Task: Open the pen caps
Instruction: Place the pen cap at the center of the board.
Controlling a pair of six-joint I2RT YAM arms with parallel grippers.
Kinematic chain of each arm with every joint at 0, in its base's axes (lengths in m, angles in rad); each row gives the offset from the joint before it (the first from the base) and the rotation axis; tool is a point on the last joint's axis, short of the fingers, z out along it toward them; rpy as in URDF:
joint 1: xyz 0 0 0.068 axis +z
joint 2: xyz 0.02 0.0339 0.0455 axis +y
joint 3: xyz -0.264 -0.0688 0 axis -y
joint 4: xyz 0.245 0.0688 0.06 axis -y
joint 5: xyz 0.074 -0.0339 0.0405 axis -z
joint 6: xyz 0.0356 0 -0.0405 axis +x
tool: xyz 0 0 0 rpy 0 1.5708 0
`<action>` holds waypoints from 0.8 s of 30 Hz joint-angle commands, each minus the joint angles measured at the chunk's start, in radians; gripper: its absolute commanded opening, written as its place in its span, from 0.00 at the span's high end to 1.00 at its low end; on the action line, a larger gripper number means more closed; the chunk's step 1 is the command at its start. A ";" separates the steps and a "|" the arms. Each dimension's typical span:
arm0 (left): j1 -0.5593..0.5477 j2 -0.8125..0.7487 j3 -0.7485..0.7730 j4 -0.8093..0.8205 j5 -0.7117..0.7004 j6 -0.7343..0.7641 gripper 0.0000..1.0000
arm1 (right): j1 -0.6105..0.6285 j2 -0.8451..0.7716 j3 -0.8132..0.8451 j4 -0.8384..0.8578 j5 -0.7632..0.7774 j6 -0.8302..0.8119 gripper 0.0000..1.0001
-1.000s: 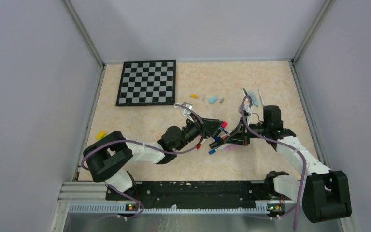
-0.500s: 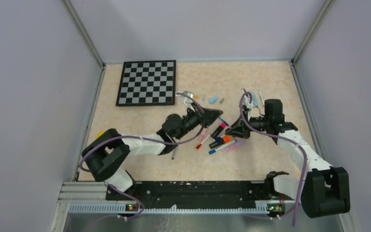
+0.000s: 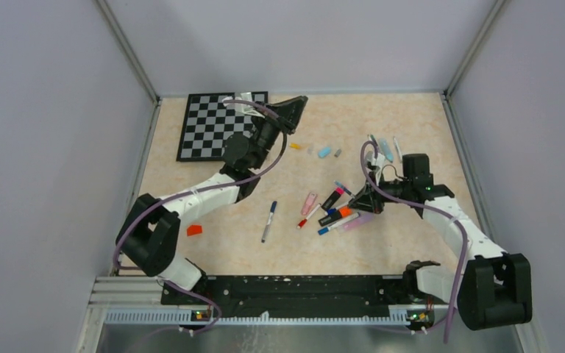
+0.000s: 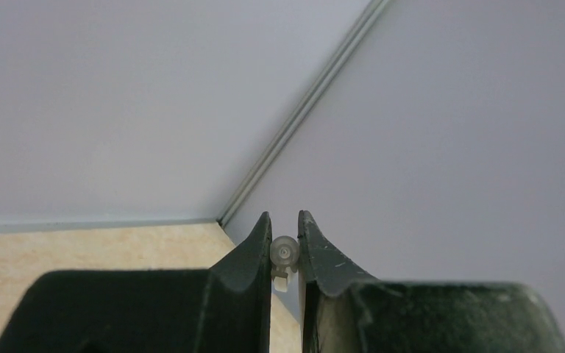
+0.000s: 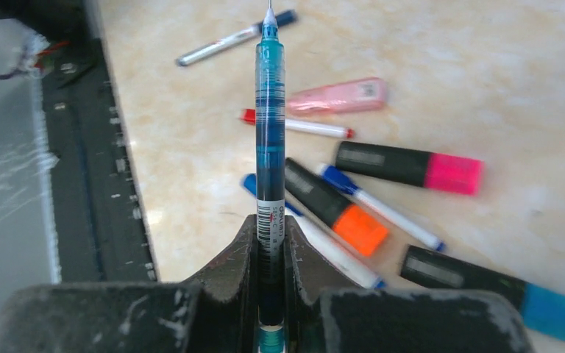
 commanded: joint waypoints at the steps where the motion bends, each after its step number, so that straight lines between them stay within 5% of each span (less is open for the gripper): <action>1: 0.000 0.050 0.033 -0.104 0.195 -0.028 1.00 | -0.062 -0.072 0.022 0.160 0.307 0.108 1.00; 8: -0.010 0.293 0.321 -0.595 0.463 0.014 1.00 | -0.276 -0.137 -0.010 0.265 0.533 0.242 1.00; 14: -0.086 0.502 0.611 -0.941 0.361 0.182 1.00 | -0.301 -0.151 -0.017 0.306 0.621 0.284 1.00; 24: -0.130 0.803 0.991 -1.154 0.264 0.272 1.00 | -0.304 -0.131 -0.013 0.317 0.653 0.307 1.00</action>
